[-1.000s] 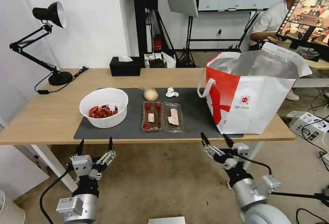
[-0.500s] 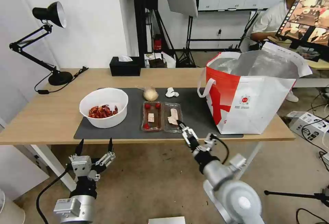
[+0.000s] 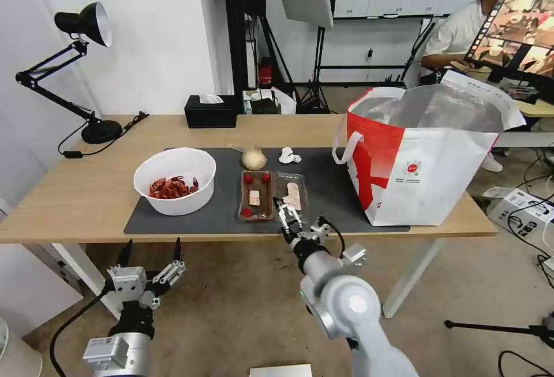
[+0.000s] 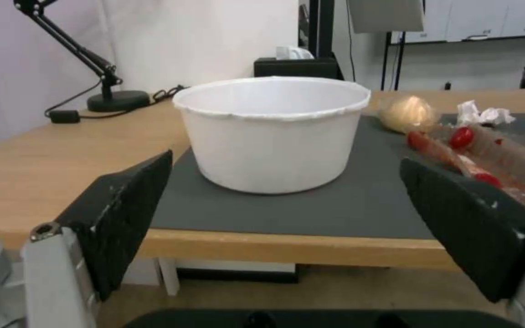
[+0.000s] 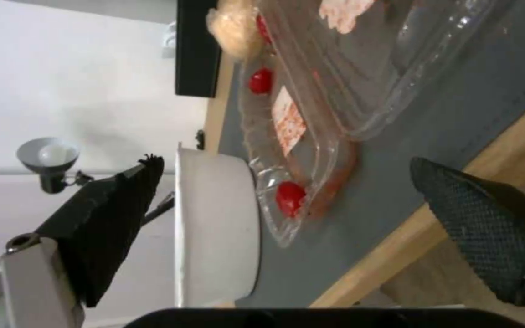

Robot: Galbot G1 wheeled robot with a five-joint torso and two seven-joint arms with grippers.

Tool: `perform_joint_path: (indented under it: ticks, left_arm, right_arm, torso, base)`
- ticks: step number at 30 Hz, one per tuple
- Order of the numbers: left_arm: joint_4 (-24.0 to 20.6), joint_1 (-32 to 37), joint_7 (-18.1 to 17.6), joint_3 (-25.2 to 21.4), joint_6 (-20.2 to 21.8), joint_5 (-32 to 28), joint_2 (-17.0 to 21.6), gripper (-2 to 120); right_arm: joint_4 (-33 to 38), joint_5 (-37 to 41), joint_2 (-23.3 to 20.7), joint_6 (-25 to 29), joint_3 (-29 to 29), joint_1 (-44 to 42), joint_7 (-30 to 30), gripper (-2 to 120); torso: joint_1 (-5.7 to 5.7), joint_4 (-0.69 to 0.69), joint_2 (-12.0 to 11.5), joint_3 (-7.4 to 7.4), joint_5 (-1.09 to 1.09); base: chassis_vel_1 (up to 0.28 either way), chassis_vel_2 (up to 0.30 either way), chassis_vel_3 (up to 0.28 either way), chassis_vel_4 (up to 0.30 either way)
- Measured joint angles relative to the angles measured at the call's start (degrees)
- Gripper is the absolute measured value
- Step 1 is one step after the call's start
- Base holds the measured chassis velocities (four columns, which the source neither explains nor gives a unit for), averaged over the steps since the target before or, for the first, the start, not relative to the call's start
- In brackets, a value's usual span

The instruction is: Pick up the trash from the table and place it into the takeout bag.

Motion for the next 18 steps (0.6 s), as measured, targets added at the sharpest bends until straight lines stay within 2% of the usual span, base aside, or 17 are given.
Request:
perform_joint_path:
  ticks: [18]
  left_arm:
    - [0.41, 0.35, -0.09, 0.17, -0.08, -0.17, 0.45, 100]
  right_arm:
    - [-1.52, -2.38, 1.89, 0.44, -0.06, 0.60, 0.98, 100]
  torso:
    - [-0.01, 0.00, 0.00, 0.00, 0.01]
  base:
    - [0.000, 0.000, 0.000, 0.000]
